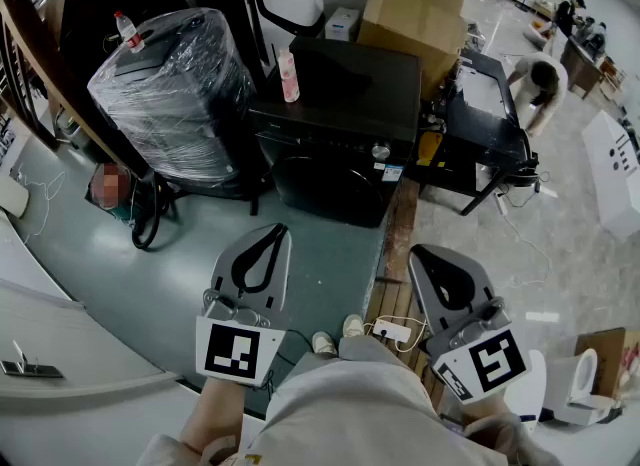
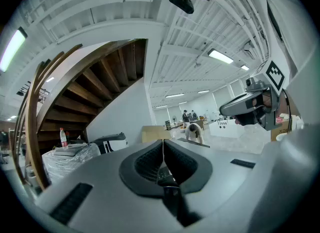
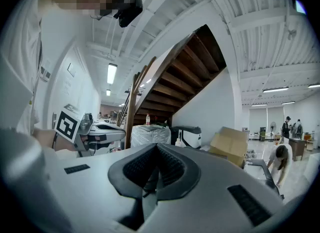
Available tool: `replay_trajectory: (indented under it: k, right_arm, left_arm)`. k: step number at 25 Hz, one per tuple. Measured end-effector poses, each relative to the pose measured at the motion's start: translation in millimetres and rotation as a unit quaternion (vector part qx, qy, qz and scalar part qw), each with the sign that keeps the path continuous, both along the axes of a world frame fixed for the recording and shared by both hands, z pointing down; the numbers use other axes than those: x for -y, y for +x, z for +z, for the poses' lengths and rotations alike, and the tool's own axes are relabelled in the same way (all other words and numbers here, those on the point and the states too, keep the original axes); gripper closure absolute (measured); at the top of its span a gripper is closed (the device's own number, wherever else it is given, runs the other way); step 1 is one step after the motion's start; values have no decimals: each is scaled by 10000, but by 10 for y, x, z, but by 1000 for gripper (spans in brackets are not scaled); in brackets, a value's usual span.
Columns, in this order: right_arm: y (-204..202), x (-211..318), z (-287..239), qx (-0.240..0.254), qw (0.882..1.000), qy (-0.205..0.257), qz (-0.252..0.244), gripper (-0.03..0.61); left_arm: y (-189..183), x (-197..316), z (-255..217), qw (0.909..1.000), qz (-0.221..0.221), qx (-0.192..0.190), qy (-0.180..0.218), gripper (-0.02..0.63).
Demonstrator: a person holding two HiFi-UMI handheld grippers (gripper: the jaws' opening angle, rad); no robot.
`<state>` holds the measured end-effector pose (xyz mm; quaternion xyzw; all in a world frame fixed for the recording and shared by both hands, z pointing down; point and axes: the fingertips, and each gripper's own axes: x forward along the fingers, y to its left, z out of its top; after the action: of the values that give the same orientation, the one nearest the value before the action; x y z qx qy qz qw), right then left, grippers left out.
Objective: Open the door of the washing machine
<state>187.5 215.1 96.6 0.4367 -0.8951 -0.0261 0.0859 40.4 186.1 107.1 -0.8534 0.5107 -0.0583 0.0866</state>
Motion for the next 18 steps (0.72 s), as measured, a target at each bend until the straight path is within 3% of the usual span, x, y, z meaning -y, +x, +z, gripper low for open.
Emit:
replay_trajectory:
  k: [13,18]
  right_arm:
    - [-57,-98,20,160,9998,-88,66,552]
    - [-65,-142,-16,182,9996,-7,223,552]
  left_arm:
    - [-71,-136,4,10000,28,-16,-18,591]
    - [-144,-199,-90,9996,-26,-242,137,591]
